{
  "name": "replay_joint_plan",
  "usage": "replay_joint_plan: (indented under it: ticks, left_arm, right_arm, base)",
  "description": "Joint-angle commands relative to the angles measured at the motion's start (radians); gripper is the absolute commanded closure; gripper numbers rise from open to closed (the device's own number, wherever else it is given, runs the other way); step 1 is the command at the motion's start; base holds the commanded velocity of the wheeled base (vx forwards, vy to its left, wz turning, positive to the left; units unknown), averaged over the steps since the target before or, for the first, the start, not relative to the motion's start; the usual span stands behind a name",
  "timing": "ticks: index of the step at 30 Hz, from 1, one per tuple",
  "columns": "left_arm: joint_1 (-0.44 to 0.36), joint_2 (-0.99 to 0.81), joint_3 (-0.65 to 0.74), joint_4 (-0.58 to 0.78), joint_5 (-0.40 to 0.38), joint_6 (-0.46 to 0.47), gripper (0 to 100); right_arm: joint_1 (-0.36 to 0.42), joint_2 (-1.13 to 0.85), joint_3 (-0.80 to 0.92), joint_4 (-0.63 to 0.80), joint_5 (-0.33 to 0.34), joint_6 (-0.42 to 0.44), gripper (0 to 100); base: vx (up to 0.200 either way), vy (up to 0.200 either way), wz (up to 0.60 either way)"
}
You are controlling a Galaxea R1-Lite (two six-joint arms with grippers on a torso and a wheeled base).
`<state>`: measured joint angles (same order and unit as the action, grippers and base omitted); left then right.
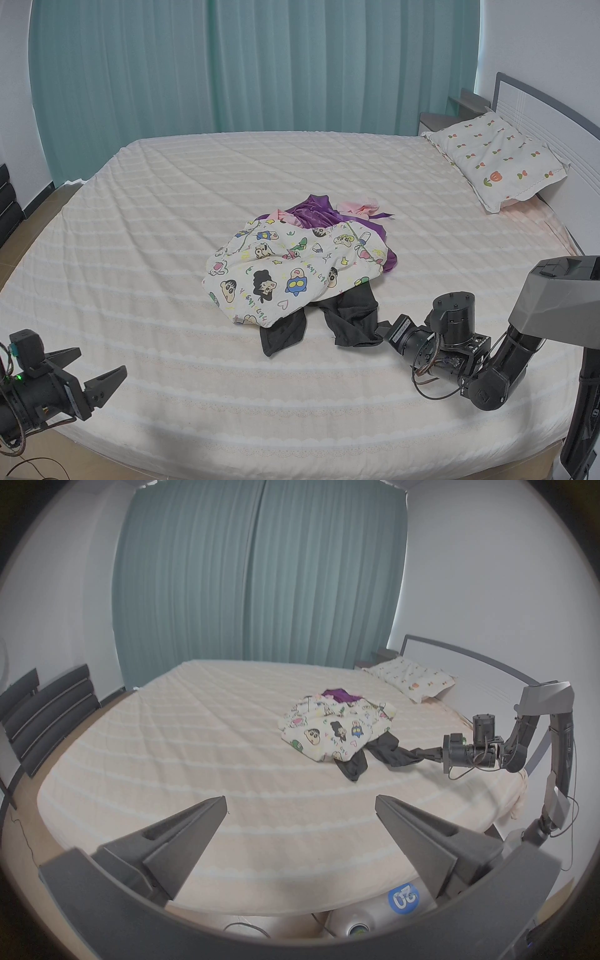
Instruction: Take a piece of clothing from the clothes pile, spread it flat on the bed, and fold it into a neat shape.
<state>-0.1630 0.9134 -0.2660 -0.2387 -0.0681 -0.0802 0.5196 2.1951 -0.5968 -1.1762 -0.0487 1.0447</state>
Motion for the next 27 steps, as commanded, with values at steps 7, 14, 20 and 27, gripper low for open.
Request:
replay_joint_plan:
  ticks: [7,14,20,27]
  left_arm:
    - [-0.082,0.578,-0.002,-0.421,0.042,-0.138,0]
    - [-0.121,0.783,-0.032,-0.585,0.102,-0.276,0]
    - [-0.158,0.935,-0.107,-0.633,0.119,-0.351,0]
    - [-0.167,1.078,-0.207,-0.723,0.195,-0.397,0]
  right_arm:
    - [0.0,-0.003,0.0,-0.002,0.001,0.0,100]
    - [0.002,-0.002,0.0,0.0,0.001,0.0,100]
    - [0.002,-0.002,0.002,0.0,0.001,0.001,100]
    - [0.002,-0.002,0.002,0.0,0.001,0.001,100]
  base:
    - [0.0,0.0,0.0]
    - [0.0,0.0,0.0]
    - [0.0,0.0,0.0]
    - [0.0,0.0,0.0]
